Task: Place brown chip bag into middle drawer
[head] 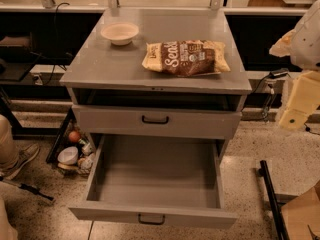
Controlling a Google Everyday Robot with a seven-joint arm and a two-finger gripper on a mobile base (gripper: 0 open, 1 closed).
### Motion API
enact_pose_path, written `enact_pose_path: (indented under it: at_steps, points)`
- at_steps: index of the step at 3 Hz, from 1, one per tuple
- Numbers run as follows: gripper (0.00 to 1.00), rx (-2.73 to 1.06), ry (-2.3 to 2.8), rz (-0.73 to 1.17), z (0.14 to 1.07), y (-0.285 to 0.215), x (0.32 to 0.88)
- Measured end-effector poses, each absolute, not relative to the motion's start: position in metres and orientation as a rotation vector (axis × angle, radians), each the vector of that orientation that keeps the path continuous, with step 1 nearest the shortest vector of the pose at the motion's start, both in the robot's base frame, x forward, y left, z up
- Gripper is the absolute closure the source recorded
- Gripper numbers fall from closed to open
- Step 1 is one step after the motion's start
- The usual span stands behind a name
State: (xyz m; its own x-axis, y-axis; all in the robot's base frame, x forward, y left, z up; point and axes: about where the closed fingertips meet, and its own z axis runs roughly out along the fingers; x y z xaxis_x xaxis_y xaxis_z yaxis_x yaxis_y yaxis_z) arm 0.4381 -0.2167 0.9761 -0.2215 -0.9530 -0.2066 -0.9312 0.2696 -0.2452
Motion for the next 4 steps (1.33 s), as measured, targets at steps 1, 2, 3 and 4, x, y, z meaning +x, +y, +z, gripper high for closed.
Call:
enact_pose_path:
  at_steps: [1, 2, 3, 4]
  points:
    - [0.00, -1.724, 2.232, -0.098, 0.976, -0.217, 0.438]
    - [0.00, -1.631, 2.175, -0.086, 0.970, -0.220, 0.509]
    - [0.00, -1.524, 2.107, -0.067, 0.961, -0.212, 0.594]
    - [0.00, -1.439, 2.074, -0.069, 0.937, -0.188, 0.673]
